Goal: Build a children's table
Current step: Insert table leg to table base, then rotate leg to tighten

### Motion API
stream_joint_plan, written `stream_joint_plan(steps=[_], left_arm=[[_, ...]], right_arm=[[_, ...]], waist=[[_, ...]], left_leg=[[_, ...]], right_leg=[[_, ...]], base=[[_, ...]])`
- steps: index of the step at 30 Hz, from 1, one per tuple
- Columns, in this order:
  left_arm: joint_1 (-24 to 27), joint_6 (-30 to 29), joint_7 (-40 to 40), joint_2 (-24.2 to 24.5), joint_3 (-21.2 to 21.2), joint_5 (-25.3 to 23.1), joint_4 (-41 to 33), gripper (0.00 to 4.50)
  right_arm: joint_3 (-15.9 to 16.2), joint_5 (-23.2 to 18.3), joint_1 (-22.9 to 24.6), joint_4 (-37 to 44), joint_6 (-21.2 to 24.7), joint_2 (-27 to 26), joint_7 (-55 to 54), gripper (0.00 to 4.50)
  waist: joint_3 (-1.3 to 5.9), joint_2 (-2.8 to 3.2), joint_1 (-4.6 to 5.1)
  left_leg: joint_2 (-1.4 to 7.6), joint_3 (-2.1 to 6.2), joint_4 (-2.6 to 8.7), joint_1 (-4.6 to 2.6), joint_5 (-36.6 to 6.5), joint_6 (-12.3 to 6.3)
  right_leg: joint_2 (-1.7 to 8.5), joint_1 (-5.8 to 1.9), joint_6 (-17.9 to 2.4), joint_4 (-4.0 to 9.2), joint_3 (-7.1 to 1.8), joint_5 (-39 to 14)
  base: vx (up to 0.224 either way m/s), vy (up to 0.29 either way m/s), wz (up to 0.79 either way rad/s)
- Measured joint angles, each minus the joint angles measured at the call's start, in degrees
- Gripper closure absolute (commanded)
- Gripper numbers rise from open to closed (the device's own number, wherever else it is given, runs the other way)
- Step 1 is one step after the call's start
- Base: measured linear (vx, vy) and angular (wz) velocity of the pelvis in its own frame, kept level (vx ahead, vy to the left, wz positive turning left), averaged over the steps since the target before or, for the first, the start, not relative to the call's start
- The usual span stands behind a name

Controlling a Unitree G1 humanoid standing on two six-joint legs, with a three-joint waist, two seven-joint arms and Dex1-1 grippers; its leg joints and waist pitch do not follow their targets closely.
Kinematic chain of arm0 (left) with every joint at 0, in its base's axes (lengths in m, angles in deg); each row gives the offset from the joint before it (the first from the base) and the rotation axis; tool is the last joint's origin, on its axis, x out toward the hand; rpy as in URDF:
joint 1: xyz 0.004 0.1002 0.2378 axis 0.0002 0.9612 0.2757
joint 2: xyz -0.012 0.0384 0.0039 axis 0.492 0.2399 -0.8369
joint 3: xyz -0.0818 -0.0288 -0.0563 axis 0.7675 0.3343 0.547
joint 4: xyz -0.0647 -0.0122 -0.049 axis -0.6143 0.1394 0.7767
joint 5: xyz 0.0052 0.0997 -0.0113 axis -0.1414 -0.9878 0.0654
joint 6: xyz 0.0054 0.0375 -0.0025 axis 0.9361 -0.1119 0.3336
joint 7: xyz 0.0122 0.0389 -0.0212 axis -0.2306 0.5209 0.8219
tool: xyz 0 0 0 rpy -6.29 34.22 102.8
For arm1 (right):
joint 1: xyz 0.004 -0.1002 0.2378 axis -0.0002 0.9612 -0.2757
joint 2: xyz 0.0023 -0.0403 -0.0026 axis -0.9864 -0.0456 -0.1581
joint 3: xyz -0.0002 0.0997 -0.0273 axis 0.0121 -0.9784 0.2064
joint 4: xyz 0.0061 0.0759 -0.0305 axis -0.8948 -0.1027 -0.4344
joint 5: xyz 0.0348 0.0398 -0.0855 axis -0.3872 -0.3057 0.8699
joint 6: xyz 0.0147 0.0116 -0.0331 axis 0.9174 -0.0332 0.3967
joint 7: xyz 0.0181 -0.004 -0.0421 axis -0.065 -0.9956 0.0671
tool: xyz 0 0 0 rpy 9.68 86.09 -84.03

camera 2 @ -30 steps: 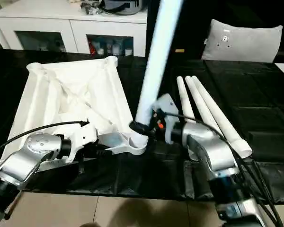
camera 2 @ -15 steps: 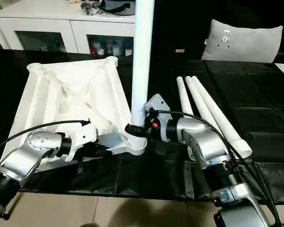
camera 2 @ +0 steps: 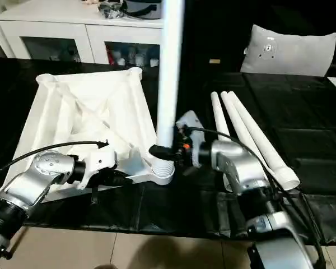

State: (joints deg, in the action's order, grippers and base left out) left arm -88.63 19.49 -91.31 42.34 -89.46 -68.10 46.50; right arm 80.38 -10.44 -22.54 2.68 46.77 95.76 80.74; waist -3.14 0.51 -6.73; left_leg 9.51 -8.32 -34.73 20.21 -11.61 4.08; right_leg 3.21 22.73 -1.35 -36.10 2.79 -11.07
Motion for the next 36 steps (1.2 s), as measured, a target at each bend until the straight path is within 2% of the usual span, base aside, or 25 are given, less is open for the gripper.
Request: stream_joint_plan(steps=[3,5,10,13,17,20,23,27,36], left_arm=[[0.04,0.02,-0.03,-0.51,0.06,0.06,0.18,4.5],[0.07,0.05,-0.12,-0.55,0.29,0.11,0.45,4.5],[0.05,0.29,0.0,-1.36,0.48,0.07,1.56,4.5],[0.05,0.64,0.03,-1.41,0.48,-0.01,2.07,4.5],[0.04,0.65,0.13,-1.4,0.47,-0.5,2.65,4.5],[-0.11,0.95,-0.14,-1.34,0.42,-0.98,3.09,4.5],[-0.72,1.25,-0.98,-1.29,0.23,-1.15,3.67,4.5],[-1.5,1.6,-2.23,-1.24,-0.16,-1.18,4.73,4.5],[-4.87,3.02,-4.42,-1.23,-0.71,-2.62,8.81,4.5]], right_arm=[[-2.37,-2.31,4.62,2.77,-1.77,-0.24,0.02,2.63],[-3.19,-3.04,6.41,3.7,-2.94,-0.48,-0.05,2.63],[-2.75,-1.96,8.85,5.39,-7.18,-0.47,-0.45,2.63],[-1.25,0.17,9.32,5.85,-9.99,-0.05,-1.07,2.63],[3.17,4.88,7.54,5.72,-13.47,1.41,-0.64,2.63],[4.41,5.97,6.16,4.73,-14.06,1.69,0.22,2.63],[6.24,7.56,3.71,3.5,-13.95,2.47,2.33,2.63],[6.7,7.76,2.04,2.03,-12.92,2.83,4.5,2.63],[7.06,7.79,-0.31,-0.53,-12.25,2.34,6.84,2.63]], waist=[[0.08,0.18,-0.52],[0.12,0.31,-0.52],[0.5,1.06,-0.65],[0.58,1.18,-0.61],[0.66,1.17,-0.08],[0.69,1.13,0.29],[0.72,1.09,0.37],[0.88,0.71,0.24],[0.9,0.69,0.26]], left_leg=[[0.0,-0.03,0.12,-0.03,-0.01,-0.01],[-0.01,-0.1,0.21,-0.07,-0.01,-0.01],[-0.01,-0.1,0.26,-0.1,-0.01,-0.01],[-0.01,-0.1,0.29,-0.14,-0.01,-0.01],[-0.01,-0.08,0.34,-0.46,-0.01,0.0],[-0.01,-0.08,0.48,-0.92,-0.01,-0.01],[-0.02,-0.09,0.54,-0.9,-0.01,-0.01],[-0.01,-0.12,0.7,-0.93,-0.02,-0.02],[0.1,-0.17,0.97,-0.82,0.0,0.0]], right_leg=[[0.02,-0.08,0.01,0.14,0.0,-0.07],[0.03,-0.08,0.01,0.18,-0.01,-0.06],[0.03,-0.13,0.02,0.3,0.0,-0.07],[0.03,-0.24,0.18,0.3,0.0,-0.17],[0.03,-0.65,0.46,0.37,0.02,-0.34],[0.03,-0.93,0.48,0.71,0.02,-0.35],[0.03,-0.94,0.45,0.92,0.04,-0.33],[0.03,-0.92,0.4,0.89,0.05,-0.3],[0.02,-0.88,0.4,0.94,0.22,-0.33]], base=[[0.0,0.0,0.0],[0.0,0.0,0.0],[0.0,0.0,0.0],[0.0,0.0,0.0],[0.0,0.0,0.0],[0.0,0.0,0.0],[0.0,0.0,0.0],[0.0,0.0,0.0],[0.0,0.0,0.0]])
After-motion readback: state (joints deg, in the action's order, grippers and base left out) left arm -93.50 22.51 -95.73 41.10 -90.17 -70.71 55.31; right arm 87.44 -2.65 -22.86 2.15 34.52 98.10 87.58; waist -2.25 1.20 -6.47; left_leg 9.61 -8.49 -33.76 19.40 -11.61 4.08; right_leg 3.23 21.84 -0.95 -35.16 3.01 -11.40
